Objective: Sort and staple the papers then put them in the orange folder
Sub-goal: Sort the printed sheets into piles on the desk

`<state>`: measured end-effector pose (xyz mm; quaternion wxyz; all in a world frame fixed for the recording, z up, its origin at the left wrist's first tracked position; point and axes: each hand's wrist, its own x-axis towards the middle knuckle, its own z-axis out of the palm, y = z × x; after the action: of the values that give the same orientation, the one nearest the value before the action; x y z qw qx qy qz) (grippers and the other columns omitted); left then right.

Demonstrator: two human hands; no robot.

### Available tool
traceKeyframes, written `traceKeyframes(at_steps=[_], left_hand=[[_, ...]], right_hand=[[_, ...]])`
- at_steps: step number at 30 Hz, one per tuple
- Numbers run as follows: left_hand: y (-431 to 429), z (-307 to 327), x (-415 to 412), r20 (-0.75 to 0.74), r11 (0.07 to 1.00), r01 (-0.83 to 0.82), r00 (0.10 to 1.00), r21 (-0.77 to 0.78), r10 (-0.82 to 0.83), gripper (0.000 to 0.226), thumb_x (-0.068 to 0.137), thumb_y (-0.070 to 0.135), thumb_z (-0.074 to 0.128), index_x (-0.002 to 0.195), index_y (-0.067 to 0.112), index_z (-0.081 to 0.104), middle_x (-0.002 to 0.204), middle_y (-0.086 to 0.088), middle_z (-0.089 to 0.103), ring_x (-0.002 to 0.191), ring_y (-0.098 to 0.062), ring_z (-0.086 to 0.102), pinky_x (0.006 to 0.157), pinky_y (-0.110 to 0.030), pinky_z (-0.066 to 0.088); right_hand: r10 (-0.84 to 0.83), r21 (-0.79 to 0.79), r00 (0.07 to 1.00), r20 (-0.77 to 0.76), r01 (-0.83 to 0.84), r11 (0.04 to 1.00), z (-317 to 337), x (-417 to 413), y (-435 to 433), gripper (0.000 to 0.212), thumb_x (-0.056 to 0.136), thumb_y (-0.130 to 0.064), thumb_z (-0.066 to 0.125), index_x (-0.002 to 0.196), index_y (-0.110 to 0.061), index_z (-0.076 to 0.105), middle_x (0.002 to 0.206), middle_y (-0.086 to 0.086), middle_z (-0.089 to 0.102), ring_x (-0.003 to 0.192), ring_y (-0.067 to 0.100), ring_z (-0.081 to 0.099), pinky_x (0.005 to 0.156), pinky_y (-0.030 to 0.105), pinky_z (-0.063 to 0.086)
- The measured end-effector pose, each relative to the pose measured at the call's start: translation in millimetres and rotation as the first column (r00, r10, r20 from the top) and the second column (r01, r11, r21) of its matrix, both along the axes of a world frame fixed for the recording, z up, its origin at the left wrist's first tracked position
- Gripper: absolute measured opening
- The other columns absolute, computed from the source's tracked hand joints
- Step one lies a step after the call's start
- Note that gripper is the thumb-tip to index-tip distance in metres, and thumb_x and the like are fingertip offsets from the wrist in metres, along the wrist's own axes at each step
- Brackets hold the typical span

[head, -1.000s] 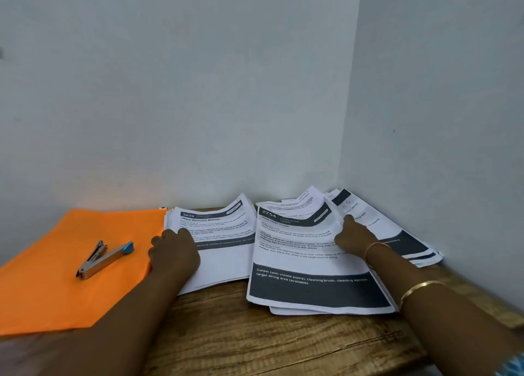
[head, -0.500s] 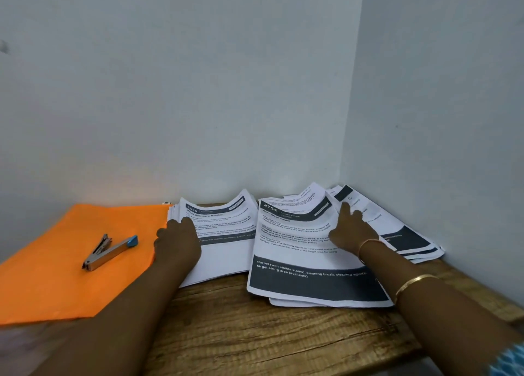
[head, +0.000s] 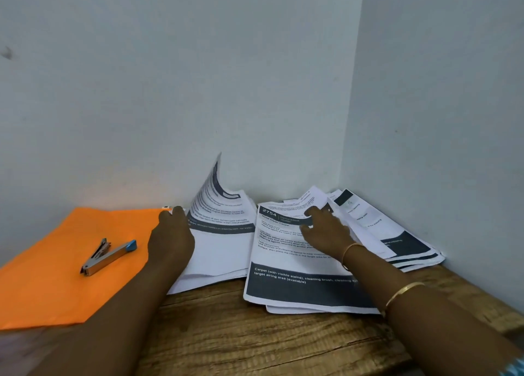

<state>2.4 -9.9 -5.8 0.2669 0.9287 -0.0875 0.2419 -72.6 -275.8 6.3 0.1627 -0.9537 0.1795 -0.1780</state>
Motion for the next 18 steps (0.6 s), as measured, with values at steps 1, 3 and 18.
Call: traceKeyframes(at_steps=[1, 3, 18], left_hand=[[1, 2, -1, 0.021, 1.000, -0.010, 1.000, -0.014, 0.010, 0.020, 0.090, -0.003, 0.039, 0.108, 0.000, 0.047, 0.106, -0.023, 0.048, 0.083, -0.041, 0.052, 0.063, -0.037, 0.035], [2, 4, -1, 0.055, 0.999, -0.022, 0.998, -0.046, 0.025, 0.016, 0.089, -0.003, 0.038, 0.102, 0.002, 0.044, 0.100, -0.020, 0.050, 0.080, -0.039, 0.052, 0.060, -0.037, 0.034], [3, 14, 0, 0.248, 0.937, 0.036, 0.967, -0.349, 0.055, 0.024, 0.094, 0.001, 0.039, 0.116, 0.000, 0.047, 0.106, -0.022, 0.057, 0.091, -0.040, 0.054, 0.068, -0.037, 0.037]], right_hand=[[0.037, 0.072, 0.999, -0.010, -0.036, 0.997, -1, 2, 2, 0.041, 0.092, -0.038, 0.047, 0.128, -0.019, 0.046, 0.136, 0.007, 0.048, 0.123, 0.029, 0.046, 0.103, 0.045, 0.036], [0.097, 0.138, 0.993, -0.063, -0.088, 0.986, -4, 4, 7, 0.045, 0.091, -0.045, 0.048, 0.127, -0.018, 0.048, 0.139, 0.007, 0.046, 0.126, 0.028, 0.045, 0.105, 0.046, 0.036], [0.249, 0.114, 0.914, -0.320, -0.224, 0.968, -10, -3, 10, 0.050, 0.086, -0.048, 0.058, 0.127, -0.022, 0.049, 0.138, 0.008, 0.044, 0.122, 0.023, 0.046, 0.102, 0.034, 0.037]])
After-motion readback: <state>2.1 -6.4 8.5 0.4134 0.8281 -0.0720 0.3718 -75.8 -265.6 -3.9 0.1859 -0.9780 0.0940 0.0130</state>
